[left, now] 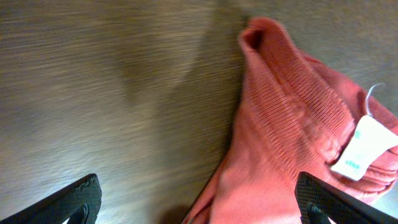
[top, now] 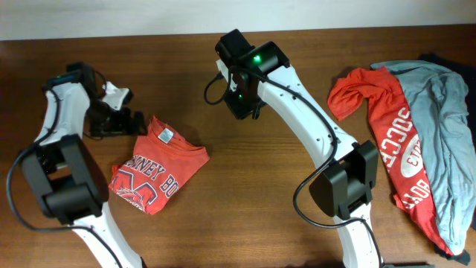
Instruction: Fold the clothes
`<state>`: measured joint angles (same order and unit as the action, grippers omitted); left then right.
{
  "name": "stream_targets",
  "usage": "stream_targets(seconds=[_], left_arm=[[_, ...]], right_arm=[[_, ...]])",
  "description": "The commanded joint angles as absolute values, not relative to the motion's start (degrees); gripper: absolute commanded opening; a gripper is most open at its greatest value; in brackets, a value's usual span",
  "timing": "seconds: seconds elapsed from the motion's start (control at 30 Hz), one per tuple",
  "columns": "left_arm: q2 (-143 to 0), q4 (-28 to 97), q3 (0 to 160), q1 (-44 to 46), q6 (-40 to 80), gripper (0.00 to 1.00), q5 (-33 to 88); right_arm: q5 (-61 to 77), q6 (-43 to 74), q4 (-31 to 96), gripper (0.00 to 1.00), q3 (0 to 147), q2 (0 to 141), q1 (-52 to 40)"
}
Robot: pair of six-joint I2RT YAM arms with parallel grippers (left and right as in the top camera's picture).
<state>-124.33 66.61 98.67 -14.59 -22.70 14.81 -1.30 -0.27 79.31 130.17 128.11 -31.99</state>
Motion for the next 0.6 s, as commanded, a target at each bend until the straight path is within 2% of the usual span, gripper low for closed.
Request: stream_targets(seconds=[0.0, 0.1, 0.13, 0.23, 0.27, 0.33, 0.37, 0.4, 0.43, 0.57], left_arm=[[-129.8, 68.8, 97.5, -12.7, -26.8, 0.99, 20.8], [-133.3, 70.7, 97.5, -11.5, -26.9, 0.99, 20.8], [-134.5, 71.7, 97.5, -11.1, -26.9, 0.96, 20.8], [-136.0, 73.6, 97.5, -10.5, -27.1, 0.76, 22.7], [-136.0, 74.2, 97.5, -10.3, -29.2, 0.58, 25.1], [-136.0, 74.7, 97.5, -10.3, -30.5, 0.33, 26.4], [-136.0, 74.7, 97.5, -10.3, -30.6, 0.15, 26.3], [-136.0, 74.5, 97.6, -10.4, -30.5, 0.05, 26.2], [-136.0, 74.5, 97.8, -10.5, -30.5, 0.01, 26.1], [-135.8, 76.5, 102.8, -13.6, -27.9, 0.0, 24.0]], right_arm=[[-2.2, -0.6, 80.0, 0.36, 131.2, 126.7, -31.8], [-2.2, -0.6, 80.4, 0.36, 131.2, 126.7, -31.7], [-2.2, -0.6, 80.4, 0.36, 131.2, 126.7, -31.7], [-2.2, -0.6, 80.6, 0.36, 131.2, 126.7, -31.7], [-2.2, -0.6, 80.7, 0.36, 131.2, 126.7, -31.7], [-2.2, -0.6, 80.7, 0.36, 131.2, 126.7, -31.7], [-2.2, -0.6, 80.7, 0.36, 131.2, 126.7, -31.7], [-2.2, -0.6, 80.8, 0.36, 131.2, 126.7, -31.7], [-2.6, -0.6, 80.9, 0.36, 131.2, 126.7, -31.7], [-9.0, -0.6, 82.6, 0.33, 131.2, 125.6, -31.2]])
